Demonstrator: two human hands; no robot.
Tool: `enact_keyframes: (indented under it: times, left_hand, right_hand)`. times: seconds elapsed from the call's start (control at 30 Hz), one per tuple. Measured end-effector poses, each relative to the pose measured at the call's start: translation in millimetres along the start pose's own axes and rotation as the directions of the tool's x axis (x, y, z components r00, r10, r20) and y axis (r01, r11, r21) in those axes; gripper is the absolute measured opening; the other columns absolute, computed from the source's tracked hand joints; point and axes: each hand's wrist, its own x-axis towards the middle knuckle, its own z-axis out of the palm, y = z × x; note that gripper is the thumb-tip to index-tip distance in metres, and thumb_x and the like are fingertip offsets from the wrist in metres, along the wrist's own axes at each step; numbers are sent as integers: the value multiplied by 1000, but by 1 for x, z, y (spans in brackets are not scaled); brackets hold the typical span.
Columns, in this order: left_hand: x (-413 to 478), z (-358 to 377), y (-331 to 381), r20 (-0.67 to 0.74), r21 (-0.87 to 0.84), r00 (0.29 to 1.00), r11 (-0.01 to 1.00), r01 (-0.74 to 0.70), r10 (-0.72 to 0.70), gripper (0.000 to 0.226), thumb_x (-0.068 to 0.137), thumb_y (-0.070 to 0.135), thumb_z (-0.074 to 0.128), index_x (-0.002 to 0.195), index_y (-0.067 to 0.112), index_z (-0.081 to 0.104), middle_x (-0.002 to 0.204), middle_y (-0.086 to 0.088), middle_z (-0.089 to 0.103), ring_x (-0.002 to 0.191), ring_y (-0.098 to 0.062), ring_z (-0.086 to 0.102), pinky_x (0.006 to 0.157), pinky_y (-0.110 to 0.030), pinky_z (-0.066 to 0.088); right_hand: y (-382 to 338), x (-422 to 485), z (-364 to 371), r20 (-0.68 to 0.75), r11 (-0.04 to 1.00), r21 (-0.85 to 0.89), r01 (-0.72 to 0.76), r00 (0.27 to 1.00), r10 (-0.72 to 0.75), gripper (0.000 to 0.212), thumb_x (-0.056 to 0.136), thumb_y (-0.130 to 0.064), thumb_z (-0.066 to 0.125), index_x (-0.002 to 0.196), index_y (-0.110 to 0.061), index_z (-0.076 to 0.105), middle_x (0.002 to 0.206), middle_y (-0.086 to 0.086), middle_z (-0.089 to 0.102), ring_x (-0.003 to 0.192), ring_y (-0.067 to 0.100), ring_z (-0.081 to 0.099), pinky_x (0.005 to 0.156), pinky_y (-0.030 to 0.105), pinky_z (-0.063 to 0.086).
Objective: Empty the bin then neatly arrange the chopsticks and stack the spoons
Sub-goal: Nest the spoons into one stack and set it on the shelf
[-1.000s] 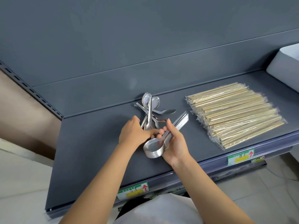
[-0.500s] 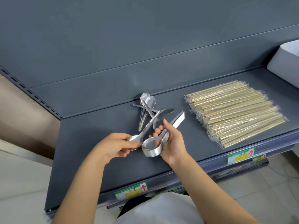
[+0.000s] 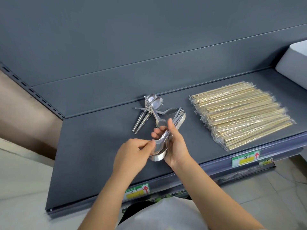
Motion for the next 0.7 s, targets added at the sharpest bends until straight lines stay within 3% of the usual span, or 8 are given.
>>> enact_keyframes:
  times: [0.1, 0.2, 0.27, 0.37, 0.5, 0.6, 0.7]
  left_hand:
    - [-3, 7, 10, -29, 148, 998, 987, -56, 60, 27, 89, 51, 52, 91, 36, 74, 79, 2, 55, 68, -10, 54, 59, -31, 44]
    - [-2, 8, 14, 3, 209, 996, 974, -83, 84, 30, 91, 54, 46, 100, 40, 71, 81, 5, 53, 68, -7, 53, 54, -26, 37]
    - [5, 8, 15, -23, 77, 999, 996, -43, 45, 34, 94, 52, 43, 90, 33, 71, 81, 6, 58, 71, -8, 56, 59, -28, 41]
    - [36, 10, 13, -112, -59, 991, 996, 62, -69, 35, 94, 37, 48, 81, 10, 65, 75, -3, 67, 76, -26, 63, 68, -37, 50]
    - [79, 20, 17, -62, 42, 987, 988, 151, -148, 40, 85, 42, 59, 65, 7, 65, 59, -4, 68, 50, -23, 66, 59, -37, 58]
    - [93, 29, 22, -74, 150, 981, 970, 189, -180, 40, 75, 53, 67, 75, 14, 66, 68, -3, 69, 59, -23, 68, 60, -36, 59]
    - [97, 30, 25, -24, 139, 982, 973, 186, -185, 27, 71, 39, 78, 75, 15, 67, 68, -2, 69, 62, -22, 68, 58, -33, 57]
  right_hand:
    - [0, 1, -3, -6, 1000, -3, -15, 1000, 15, 26, 75, -34, 71, 80, -9, 65, 72, 5, 60, 66, 18, 62, 70, 31, 53]
    - [-1, 0, -3, -17, 1000, 27, -16, 1000, 17, 29, 75, -35, 71, 67, -13, 54, 60, 2, 52, 57, 18, 55, 66, 30, 51]
    - [-4, -2, -2, -46, 999, 38, 11, 999, -10, 35, 73, -37, 74, 60, -15, 49, 52, -1, 46, 53, 17, 51, 67, 30, 52]
    - [-10, -3, -2, -122, 994, 79, 79, 990, -69, 36, 72, -35, 72, 54, -17, 46, 47, -4, 37, 43, 12, 42, 69, 30, 54]
    - [-13, -5, -3, -129, 991, 98, 93, 988, -80, 39, 79, -36, 68, 52, -16, 48, 46, -3, 39, 42, 12, 46, 77, 31, 52]
    - [-12, -4, -3, -118, 992, 90, 92, 990, -81, 39, 80, -37, 68, 53, -15, 50, 48, -1, 42, 43, 13, 49, 74, 31, 53]
    - [-10, -3, -3, -95, 990, 102, 97, 992, -87, 34, 74, -36, 71, 64, -11, 52, 53, 1, 45, 46, 13, 52, 63, 28, 55]
